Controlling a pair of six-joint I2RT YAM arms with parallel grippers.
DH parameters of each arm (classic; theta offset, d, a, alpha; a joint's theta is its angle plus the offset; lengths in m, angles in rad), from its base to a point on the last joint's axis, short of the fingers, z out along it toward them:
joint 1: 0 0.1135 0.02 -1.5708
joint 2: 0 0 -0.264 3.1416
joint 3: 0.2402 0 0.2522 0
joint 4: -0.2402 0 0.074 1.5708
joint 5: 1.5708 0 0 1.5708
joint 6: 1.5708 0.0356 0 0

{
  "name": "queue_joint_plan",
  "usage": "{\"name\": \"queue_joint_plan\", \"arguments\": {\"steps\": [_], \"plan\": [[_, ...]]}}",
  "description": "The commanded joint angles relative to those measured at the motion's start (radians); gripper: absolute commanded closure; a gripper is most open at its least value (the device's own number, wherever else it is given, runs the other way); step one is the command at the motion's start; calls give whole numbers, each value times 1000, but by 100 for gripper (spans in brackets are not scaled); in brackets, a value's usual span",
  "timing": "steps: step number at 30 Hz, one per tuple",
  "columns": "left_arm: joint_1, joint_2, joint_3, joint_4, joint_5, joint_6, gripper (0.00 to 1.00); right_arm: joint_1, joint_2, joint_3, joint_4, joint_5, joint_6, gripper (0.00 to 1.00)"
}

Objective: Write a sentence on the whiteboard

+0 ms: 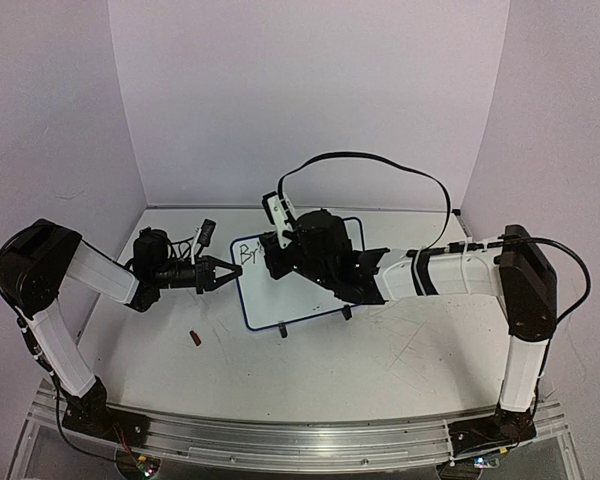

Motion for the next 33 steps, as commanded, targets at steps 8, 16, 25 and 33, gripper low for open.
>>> {"name": "queue_joint_plan", "arguments": {"steps": [8, 16, 25, 33], "plan": [[0, -39, 3, -8, -5, 48, 100, 15, -8, -21, -8, 17, 38, 100], [-1, -40, 6, -10, -3, 48, 100, 18, -9, -26, -11, 17, 42, 100], [0, -38, 6, -13, -4, 48, 100, 19, -14, -9, -10, 10, 32, 100], [0, -31, 8, -14, -5, 50, 100, 17, -134, -56, 93, -82, 41, 100]]}}
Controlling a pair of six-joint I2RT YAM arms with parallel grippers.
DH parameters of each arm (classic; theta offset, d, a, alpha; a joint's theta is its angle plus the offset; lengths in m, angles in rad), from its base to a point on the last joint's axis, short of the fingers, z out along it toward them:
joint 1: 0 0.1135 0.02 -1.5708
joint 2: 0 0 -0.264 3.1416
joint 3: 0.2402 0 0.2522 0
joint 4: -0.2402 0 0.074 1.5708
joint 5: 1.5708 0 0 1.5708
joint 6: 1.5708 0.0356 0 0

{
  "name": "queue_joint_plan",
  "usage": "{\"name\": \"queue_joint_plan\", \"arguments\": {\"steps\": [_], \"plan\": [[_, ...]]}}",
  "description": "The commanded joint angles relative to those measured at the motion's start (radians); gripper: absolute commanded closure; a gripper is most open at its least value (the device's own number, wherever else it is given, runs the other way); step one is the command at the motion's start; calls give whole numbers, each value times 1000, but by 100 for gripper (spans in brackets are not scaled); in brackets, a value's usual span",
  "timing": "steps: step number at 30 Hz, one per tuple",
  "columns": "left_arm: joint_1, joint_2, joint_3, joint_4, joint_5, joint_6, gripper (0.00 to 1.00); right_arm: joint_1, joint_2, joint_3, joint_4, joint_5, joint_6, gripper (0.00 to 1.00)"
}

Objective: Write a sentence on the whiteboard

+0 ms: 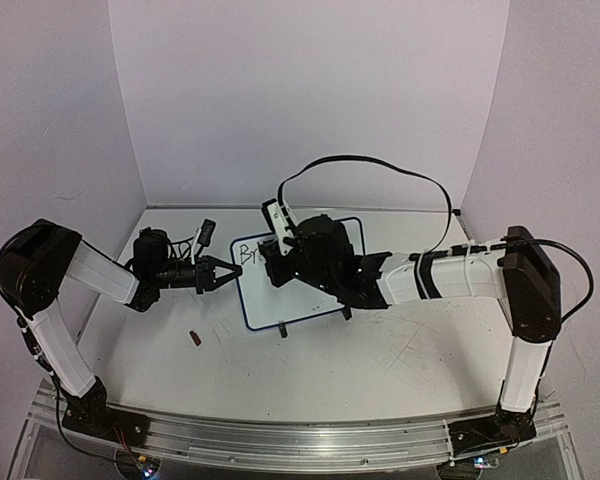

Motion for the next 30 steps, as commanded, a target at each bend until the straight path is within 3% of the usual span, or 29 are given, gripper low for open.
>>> {"name": "queue_joint_plan", "arguments": {"steps": [1, 5, 12, 23, 30], "plan": [[0, -31, 8, -14, -6, 50, 100, 0, -98, -16, 104, -41, 11, 100], [-1, -43, 6, -15, -9, 57, 100, -28, -126, -56, 103, -5, -4, 100], [-28, -72, 13, -85, -70, 115, 100, -59, -131, -65, 92, -111, -45, 100], [-31, -74, 37, -137, -108, 146, 100, -60, -91, -24, 38, -136, -93, 100], [-32, -67, 42, -142, -114, 149, 100, -59, -89, -55, 43, -107, -19, 100]]}}
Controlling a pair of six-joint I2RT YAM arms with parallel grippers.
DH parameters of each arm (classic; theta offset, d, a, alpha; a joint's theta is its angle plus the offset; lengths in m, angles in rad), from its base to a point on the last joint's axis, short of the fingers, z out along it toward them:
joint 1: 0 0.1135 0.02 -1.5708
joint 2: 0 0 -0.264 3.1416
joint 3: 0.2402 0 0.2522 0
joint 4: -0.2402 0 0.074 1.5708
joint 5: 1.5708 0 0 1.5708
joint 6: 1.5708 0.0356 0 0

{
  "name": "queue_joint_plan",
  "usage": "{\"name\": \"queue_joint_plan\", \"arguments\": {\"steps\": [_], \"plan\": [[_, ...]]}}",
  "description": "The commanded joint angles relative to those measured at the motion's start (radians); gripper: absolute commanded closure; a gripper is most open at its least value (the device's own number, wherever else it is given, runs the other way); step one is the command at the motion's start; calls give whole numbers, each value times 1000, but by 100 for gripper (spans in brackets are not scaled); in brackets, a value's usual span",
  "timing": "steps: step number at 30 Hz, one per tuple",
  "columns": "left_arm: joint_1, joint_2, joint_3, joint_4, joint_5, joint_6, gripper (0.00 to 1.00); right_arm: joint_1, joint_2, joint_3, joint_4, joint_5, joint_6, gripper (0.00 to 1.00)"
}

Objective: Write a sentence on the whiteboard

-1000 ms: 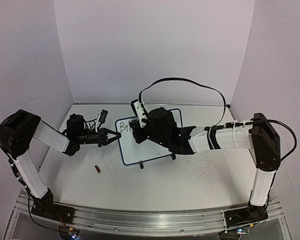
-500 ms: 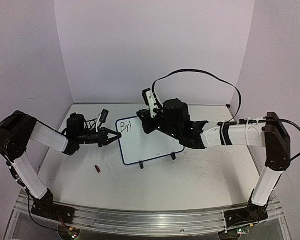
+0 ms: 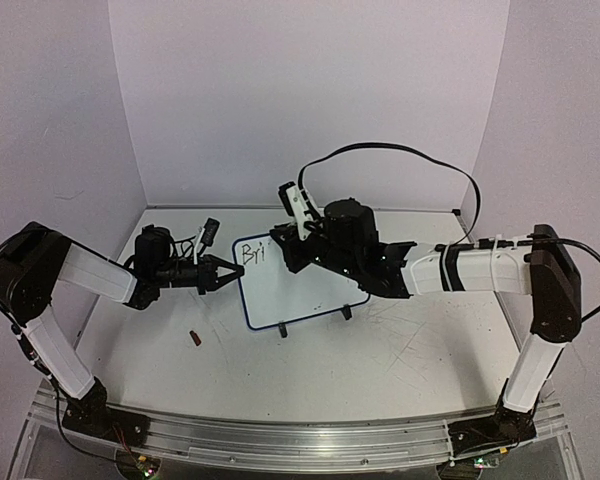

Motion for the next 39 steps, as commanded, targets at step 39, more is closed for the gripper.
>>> {"name": "queue_joint_plan", "arguments": {"steps": [39], "plan": [[0, -27, 34, -58, -102, 72, 100, 14, 66, 74, -8, 74, 42, 100]]}}
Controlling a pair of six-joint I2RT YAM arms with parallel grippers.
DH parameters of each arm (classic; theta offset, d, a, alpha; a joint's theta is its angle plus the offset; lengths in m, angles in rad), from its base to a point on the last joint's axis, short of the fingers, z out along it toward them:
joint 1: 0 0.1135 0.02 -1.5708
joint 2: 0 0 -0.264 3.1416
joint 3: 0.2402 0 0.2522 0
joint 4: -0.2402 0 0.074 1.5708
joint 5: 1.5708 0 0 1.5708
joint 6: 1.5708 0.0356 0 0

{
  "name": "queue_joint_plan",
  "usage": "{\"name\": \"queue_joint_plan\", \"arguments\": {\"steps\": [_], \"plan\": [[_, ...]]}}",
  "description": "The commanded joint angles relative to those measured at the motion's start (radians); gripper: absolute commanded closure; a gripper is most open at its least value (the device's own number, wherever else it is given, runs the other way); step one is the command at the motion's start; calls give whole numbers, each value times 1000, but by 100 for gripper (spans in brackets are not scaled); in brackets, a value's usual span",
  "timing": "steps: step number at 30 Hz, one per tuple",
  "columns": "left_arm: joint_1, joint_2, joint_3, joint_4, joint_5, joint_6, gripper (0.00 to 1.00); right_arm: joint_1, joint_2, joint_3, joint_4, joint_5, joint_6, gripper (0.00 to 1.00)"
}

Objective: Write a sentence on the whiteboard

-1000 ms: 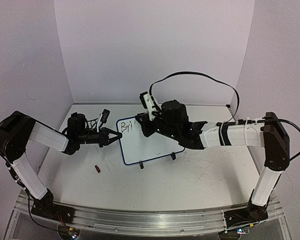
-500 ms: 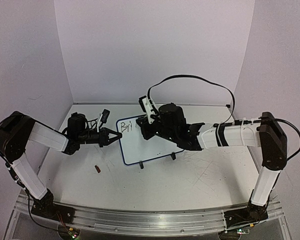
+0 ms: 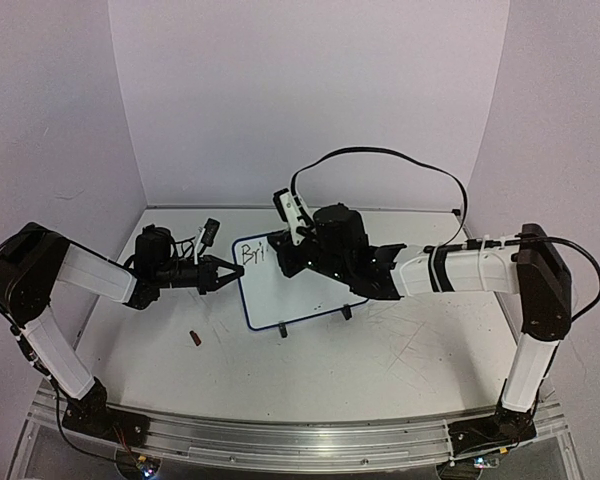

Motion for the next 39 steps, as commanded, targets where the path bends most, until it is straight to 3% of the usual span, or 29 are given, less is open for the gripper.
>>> {"name": "queue_joint_plan", "arguments": {"steps": [1, 26, 39], "plan": [[4, -20, 31, -28, -72, 73, 100, 4, 10, 36, 22, 34, 15, 100], [4, -17, 33, -29, -55, 73, 100, 4, 40, 63, 11, 133, 24, 100], [4, -16, 34, -30, -54, 74, 100, 4, 68, 91, -13, 94, 21, 100]]}}
